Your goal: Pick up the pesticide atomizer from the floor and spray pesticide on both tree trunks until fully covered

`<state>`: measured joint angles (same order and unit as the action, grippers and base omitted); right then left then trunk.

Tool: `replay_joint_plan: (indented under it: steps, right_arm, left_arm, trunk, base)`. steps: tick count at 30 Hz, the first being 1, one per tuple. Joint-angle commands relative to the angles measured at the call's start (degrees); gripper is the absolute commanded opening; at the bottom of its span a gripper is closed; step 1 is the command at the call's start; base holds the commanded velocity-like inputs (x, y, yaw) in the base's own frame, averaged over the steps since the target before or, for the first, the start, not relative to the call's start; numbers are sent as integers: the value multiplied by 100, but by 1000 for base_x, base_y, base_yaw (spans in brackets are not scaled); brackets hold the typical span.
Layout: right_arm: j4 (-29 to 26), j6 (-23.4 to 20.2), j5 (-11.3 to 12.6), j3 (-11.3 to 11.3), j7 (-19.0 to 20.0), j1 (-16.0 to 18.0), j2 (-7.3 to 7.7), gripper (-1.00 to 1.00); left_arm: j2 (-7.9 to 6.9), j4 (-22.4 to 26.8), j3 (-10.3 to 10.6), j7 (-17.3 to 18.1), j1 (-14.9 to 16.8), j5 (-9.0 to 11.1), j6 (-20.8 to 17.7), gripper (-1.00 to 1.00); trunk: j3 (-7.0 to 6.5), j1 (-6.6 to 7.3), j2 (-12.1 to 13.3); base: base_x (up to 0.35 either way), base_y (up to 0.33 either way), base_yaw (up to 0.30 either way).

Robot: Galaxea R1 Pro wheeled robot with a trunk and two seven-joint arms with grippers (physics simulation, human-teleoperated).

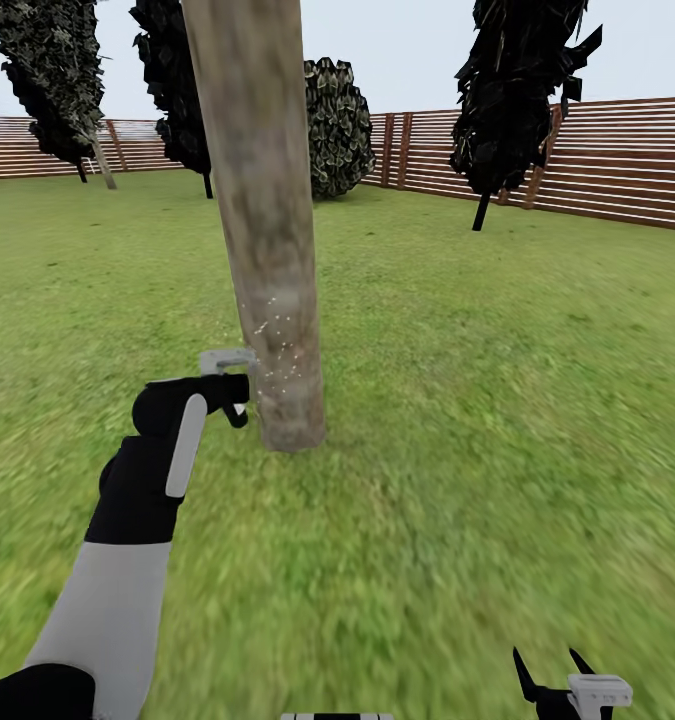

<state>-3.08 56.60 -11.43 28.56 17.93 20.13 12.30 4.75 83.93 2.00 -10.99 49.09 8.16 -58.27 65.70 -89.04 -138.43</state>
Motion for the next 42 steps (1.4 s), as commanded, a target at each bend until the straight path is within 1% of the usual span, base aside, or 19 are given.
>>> replay_joint_plan:
  steps: [1, 4, 5, 6, 9, 12, 15, 18, 20, 21, 23, 24, 26, 28, 32, 33, 35, 39, 42]
  right_arm:
    - [0, 0, 0, 0, 0, 0, 0, 100]
    - [0, 0, 0, 0, 0, 0, 0, 100]
    - [0, 0, 0, 0, 0, 0, 0, 100]
    - [0, 0, 0, 0, 0, 0, 0, 100]
    - [0, 0, 0, 0, 0, 0, 0, 100]
    - [0, 0, 0, 0, 0, 0, 0, 100]
    - [0, 0, 0, 0, 0, 0, 0, 100]
    - [0, 0, -2, 0, 0, 0, 0, 100]
    - [0, 0, -3, 0, 0, 0, 0, 100]
    - [0, 0, -3, 0, 0, 0, 0, 100]
    - [2, 0, -7, 0, 0, 0, 0, 100]
    - [3, 0, -8, 0, 0, 0, 0, 100]
    - [4, 0, -9, 0, 0, 0, 0, 100]
    - [6, 0, -9, 0, 0, 0, 0, 100]
    - [3, 0, -9, 0, 0, 0, 0, 100]
    - [3, 0, -9, 0, 0, 0, 0, 100]
    - [3, 1, -9, 0, 0, 0, 0, 100]
    - [2, 2, -9, 0, 0, 0, 0, 100]
    - [4, 0, -9, 0, 0, 0, 0, 100]
  left_arm:
    - [23, 0, -8, 0, 2, 0, 0, -100]
    - [239, 12, 0, 0, 54, -5, 5, -100]
    - [301, 63, 61, 0, 78, -3, 7, -100]
    - [320, 104, 99, 0, 92, -1, 8, -100]
    - [321, 224, 118, 0, 106, 1, 8, -100]
    - [274, 348, 11, -7, 82, -6, 8, -100]
    - [256, 361, 12, -10, 21, -9, 19, -100]
    - [215, 338, 28, -16, -324, -53, 70, -100]
    - [177, 300, 36, -43, -830, -86, 111, -100]
    - [154, 285, 36, -49, -931, -101, 120, -100]
    - [74, 207, 35, -58, -1171, -168, 354, -100]
    - [49, 130, 32, -60, -1281, -201, 589, -100]
    - [36, -74, 40, -62, -1414, -230, 913, -100]
    - [44, -550, 55, -73, -1508, -245, 1366, -100]
    - [63, -1374, 63, -107, -1524, -258, 2147, -100]
    - [46, -1784, 58, -110, -1527, -258, 2561, -100]
    - [37, -2527, 55, -112, -1522, -260, 3166, -100]
    - [32, -3654, 25, -123, -1469, -263, 4193, -100]
    - [34, -3857, 38, -171, -1458, -270, 4420, -100]
  trunk:
    - [0, 0, 0]
    - [0, 0, 0]
    - [0, 0, 0]
    - [0, 0, 0]
    - [0, 0, 0]
    - [0, 0, 0]
    - [0, 0, 0]
    - [0, 0, 0]
    - [0, 0, 0]
    - [0, 0, 0]
    - [0, 0, 0]
    - [0, 0, 0]
    - [0, 0, 0]
    - [0, 0, 0]
    - [0, 0, 0]
    - [0, 0, 0]
    - [0, 0, 0]
    - [0, 0, 0]
    - [0, 0, 0]
  base:
    - [0, 0, 0]
    - [0, 0, 0]
    - [0, 0, 0]
    - [0, 0, 0]
    - [0, 0, 0]
    - [0, 0, 0]
    - [0, 0, 0]
    - [0, 0, 0]
    - [0, 0, 0]
    - [0, 0, 0]
    - [0, 0, 0]
    - [0, 0, 0]
    - [0, 0, 0]
    - [0, 0, 0]
    - [0, 0, 0]
    - [0, 0, 0]
    - [0, 0, 0]
    - [0, 0, 0]
    - [0, 0, 0]
